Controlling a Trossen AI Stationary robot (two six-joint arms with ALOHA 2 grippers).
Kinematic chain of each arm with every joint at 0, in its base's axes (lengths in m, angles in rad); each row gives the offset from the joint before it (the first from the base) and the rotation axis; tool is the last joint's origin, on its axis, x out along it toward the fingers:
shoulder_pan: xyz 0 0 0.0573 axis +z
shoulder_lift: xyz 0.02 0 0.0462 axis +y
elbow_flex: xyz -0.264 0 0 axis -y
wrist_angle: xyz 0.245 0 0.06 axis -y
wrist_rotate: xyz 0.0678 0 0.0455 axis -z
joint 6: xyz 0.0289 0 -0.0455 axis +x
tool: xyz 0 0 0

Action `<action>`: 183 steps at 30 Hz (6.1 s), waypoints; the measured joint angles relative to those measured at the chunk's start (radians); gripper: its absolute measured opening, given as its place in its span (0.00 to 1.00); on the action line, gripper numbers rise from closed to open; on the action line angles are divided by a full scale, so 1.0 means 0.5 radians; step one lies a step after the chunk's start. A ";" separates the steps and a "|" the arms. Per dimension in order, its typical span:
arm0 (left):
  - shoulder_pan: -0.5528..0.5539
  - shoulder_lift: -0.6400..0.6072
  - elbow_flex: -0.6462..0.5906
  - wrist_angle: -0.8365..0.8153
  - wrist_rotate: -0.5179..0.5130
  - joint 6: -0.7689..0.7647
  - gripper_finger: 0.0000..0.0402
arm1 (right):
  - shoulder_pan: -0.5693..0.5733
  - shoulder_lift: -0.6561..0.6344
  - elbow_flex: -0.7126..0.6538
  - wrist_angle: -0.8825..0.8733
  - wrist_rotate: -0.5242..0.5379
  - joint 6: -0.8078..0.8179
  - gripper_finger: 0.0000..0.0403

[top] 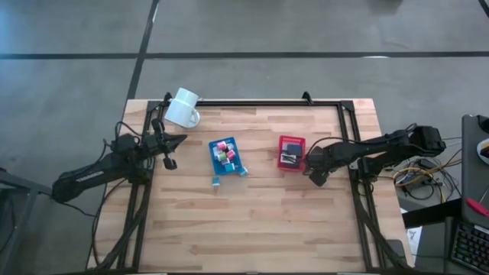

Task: Pick & Place Office items
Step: Put the black and white charger adapter into the blue bin, then put the bottom blue charger adapter into the blue bin

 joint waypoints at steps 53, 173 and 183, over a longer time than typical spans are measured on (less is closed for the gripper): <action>0.002 0.000 0.000 0.006 -0.006 0.056 0.01 | 0.597 -1.780 -0.780 2.543 0.434 -1.672 0.29; 0.002 0.038 -0.001 0.208 -0.002 -0.114 0.01 | -0.025 -1.766 -0.973 2.975 -0.305 -1.491 0.08; 0.002 0.039 -0.001 0.195 -0.004 -0.073 0.01 | -0.026 -2.105 -1.065 2.842 -0.304 -1.521 0.07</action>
